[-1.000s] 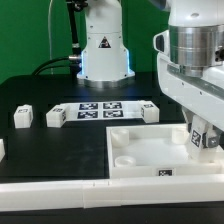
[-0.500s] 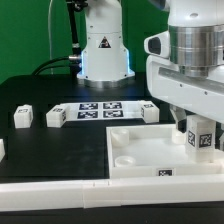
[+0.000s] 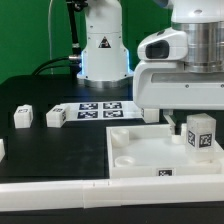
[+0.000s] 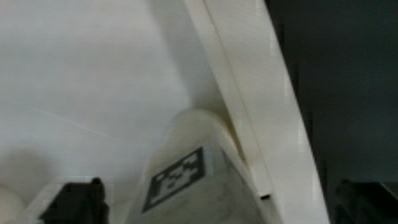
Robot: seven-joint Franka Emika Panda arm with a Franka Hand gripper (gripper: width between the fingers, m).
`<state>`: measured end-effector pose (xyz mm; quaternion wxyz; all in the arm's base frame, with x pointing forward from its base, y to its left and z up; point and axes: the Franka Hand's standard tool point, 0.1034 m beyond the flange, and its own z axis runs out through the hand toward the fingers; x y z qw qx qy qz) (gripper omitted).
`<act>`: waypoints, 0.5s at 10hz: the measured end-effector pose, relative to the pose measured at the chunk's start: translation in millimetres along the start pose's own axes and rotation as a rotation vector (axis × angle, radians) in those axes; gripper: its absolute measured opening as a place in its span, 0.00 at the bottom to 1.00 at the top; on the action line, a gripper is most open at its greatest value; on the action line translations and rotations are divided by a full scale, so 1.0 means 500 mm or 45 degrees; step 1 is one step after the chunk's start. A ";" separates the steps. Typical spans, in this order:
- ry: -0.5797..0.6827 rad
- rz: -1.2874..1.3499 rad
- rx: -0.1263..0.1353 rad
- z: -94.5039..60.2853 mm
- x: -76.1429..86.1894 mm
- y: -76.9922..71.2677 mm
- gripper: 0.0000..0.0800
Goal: Assemble one leg
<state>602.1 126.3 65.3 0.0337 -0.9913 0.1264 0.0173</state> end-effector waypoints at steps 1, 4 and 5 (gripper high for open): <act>-0.001 -0.106 0.000 0.001 0.002 0.004 0.81; 0.002 -0.498 -0.015 -0.001 0.009 0.015 0.81; 0.002 -0.504 -0.015 -0.001 0.009 0.015 0.81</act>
Offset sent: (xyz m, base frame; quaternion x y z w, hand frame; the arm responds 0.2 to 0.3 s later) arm 0.0000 0.0000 0.0000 0.0000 0.0000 -0.2667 0.9638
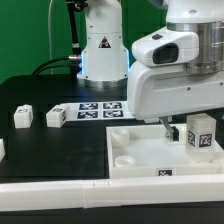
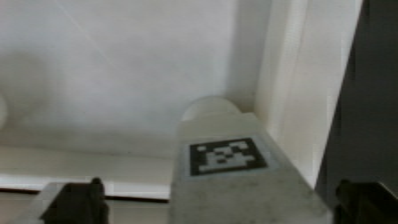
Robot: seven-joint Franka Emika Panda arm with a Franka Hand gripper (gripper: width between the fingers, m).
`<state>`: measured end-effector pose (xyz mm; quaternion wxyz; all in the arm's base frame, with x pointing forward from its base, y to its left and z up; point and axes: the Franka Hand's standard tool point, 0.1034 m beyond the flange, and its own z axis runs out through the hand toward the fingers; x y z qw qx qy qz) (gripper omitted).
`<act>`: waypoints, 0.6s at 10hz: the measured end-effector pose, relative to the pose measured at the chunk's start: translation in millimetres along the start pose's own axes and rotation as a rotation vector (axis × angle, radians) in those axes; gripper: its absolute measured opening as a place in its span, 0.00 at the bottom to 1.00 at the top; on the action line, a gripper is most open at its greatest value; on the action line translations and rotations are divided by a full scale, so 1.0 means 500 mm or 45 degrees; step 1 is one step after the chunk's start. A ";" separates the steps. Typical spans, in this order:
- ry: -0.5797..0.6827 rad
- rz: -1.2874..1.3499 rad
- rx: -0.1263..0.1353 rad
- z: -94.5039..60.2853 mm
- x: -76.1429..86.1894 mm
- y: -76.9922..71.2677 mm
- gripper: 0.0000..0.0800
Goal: Assemble one leg
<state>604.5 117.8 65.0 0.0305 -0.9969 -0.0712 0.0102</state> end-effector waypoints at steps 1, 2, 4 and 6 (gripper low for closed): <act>0.000 0.003 0.000 0.000 0.000 0.000 0.66; 0.000 0.003 0.000 0.000 0.000 0.000 0.49; 0.000 0.018 0.001 0.000 0.000 0.000 0.36; 0.000 0.073 0.002 0.000 0.000 0.000 0.36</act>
Offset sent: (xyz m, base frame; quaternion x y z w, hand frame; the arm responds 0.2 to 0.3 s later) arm 0.0000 0.0000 0.0000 0.0000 0.0000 0.0000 1.0000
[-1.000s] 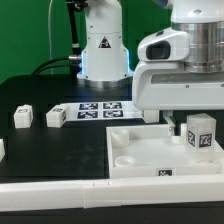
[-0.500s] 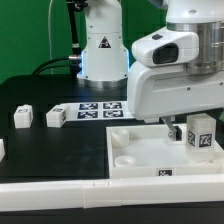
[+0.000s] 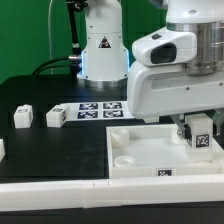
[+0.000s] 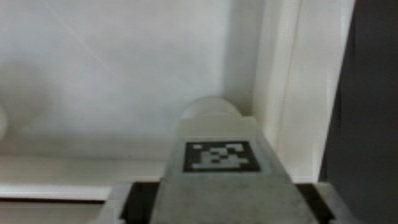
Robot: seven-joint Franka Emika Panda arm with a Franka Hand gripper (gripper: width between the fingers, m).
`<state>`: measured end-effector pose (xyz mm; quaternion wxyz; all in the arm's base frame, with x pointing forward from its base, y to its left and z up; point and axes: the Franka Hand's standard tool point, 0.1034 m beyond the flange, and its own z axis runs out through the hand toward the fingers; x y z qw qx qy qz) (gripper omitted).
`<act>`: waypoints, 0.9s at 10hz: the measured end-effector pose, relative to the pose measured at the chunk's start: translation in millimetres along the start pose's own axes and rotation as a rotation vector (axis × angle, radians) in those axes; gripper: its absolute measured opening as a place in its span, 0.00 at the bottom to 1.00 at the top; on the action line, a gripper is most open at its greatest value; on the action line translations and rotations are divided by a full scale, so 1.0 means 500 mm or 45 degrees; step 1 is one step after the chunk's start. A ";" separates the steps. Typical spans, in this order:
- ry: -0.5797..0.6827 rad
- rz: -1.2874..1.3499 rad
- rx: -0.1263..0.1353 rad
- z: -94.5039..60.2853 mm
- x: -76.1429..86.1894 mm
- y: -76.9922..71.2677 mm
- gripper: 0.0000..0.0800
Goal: Assemble one leg
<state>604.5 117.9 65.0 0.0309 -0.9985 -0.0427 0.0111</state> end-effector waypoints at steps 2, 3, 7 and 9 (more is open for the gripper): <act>0.000 0.291 0.000 0.000 0.000 -0.003 0.36; 0.000 0.476 0.001 0.002 -0.001 -0.003 0.36; 0.004 1.134 0.006 0.003 0.000 -0.008 0.36; 0.003 1.391 0.008 0.003 0.000 -0.009 0.36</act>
Offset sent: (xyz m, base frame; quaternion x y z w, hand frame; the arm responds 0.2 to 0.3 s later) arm -0.0021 -0.0029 -0.0073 -0.0291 0.0230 0.2568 0.9658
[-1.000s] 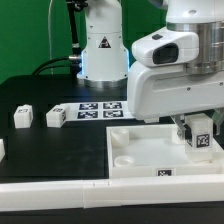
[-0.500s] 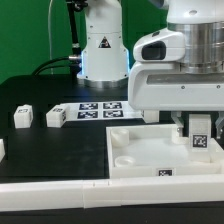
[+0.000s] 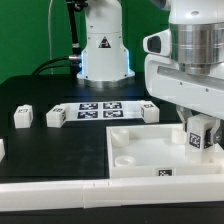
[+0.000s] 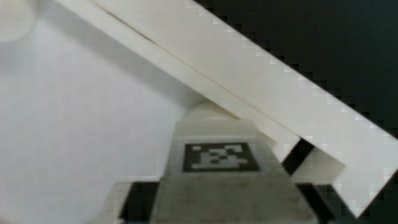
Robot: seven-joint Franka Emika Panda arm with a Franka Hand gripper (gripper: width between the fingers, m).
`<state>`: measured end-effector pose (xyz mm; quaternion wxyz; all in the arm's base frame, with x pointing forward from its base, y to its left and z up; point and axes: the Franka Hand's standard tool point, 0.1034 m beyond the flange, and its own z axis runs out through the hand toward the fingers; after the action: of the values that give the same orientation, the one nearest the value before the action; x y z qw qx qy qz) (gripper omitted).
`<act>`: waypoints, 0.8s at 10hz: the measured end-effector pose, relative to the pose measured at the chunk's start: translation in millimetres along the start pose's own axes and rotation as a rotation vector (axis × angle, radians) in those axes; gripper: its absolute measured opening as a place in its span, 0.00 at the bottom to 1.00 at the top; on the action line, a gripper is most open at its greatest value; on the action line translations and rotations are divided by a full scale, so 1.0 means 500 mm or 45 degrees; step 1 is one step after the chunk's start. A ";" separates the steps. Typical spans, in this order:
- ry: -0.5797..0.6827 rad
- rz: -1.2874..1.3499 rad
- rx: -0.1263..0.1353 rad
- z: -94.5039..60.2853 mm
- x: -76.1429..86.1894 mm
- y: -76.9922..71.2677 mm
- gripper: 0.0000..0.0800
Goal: Assemble one leg
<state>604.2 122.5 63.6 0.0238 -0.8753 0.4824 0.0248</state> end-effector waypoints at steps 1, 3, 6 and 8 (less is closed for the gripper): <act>-0.005 0.105 0.003 0.000 0.000 0.000 0.36; -0.007 0.026 0.005 0.000 -0.001 -0.001 0.47; -0.001 -0.263 0.015 0.001 0.002 0.000 0.79; -0.005 -0.614 0.009 0.007 -0.002 0.005 0.81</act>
Offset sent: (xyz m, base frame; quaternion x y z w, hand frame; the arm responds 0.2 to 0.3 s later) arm -0.0017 0.0011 0.0015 0.0137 -0.0113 -0.0285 0.9994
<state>601.4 122.0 60.3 0.0328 -0.9650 0.2594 0.0184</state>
